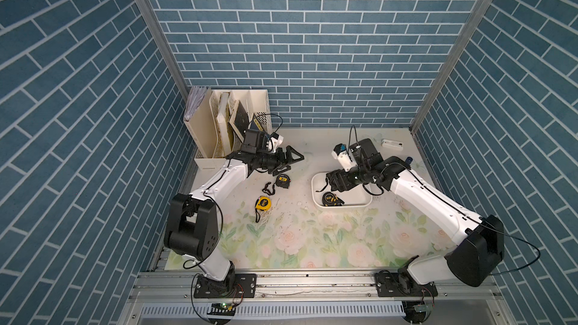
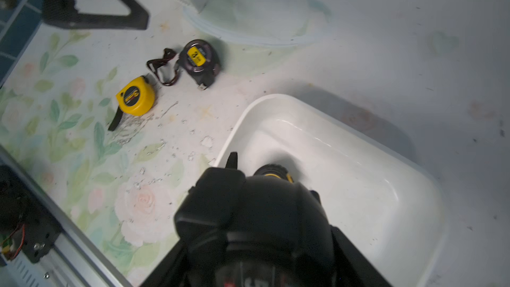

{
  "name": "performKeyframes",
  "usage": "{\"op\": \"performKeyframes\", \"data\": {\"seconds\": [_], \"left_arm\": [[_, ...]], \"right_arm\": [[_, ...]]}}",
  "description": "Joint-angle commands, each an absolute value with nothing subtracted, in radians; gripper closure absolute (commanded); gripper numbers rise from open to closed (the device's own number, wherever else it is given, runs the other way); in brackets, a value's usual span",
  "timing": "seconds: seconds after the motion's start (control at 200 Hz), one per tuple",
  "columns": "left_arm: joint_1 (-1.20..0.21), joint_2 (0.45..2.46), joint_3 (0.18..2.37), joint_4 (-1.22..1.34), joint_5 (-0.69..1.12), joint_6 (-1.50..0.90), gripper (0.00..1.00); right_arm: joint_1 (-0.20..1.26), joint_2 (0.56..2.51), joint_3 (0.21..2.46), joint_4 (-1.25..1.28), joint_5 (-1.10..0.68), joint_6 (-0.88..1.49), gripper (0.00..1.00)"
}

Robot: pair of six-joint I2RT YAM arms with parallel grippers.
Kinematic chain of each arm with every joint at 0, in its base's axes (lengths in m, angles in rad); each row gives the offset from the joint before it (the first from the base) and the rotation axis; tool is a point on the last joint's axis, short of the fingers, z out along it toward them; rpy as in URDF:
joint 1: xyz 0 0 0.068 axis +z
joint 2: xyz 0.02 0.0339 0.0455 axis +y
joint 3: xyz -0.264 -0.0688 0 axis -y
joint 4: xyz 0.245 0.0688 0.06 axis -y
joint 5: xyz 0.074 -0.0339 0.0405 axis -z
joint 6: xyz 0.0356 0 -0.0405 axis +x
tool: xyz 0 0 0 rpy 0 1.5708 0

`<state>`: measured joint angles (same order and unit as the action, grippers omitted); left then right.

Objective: Take the tape measure out of the storage box
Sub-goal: Pick up the tape measure from the storage box.

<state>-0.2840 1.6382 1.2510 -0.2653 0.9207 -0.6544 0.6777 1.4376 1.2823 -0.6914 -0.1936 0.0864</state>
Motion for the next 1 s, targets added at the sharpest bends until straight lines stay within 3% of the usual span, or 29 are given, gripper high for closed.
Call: {"op": "performKeyframes", "data": {"seconds": [0.0, 0.275, 0.68, 0.995], "left_arm": [[-0.31, 1.665, 1.287, -0.263, 1.015, -0.604, 0.0], [-0.376, 1.663, 1.296, -0.439, 1.027, -0.446, 0.0], [-0.43, 1.597, 1.193, -0.497, 1.039, -0.417, 0.01], [-0.479, 1.608, 1.178, -0.514, 1.043, -0.414, 0.08]], "right_arm": [[0.737, 1.422, 1.291, -0.617, -0.279, 0.013, 1.0], [0.8, 1.469, 1.31, -0.602, -0.339, -0.03, 1.0], [0.818, 1.514, 1.335, -0.604, -0.33, -0.058, 1.0], [0.83, 1.532, 1.361, -0.615, -0.335, -0.075, 1.0]]}}
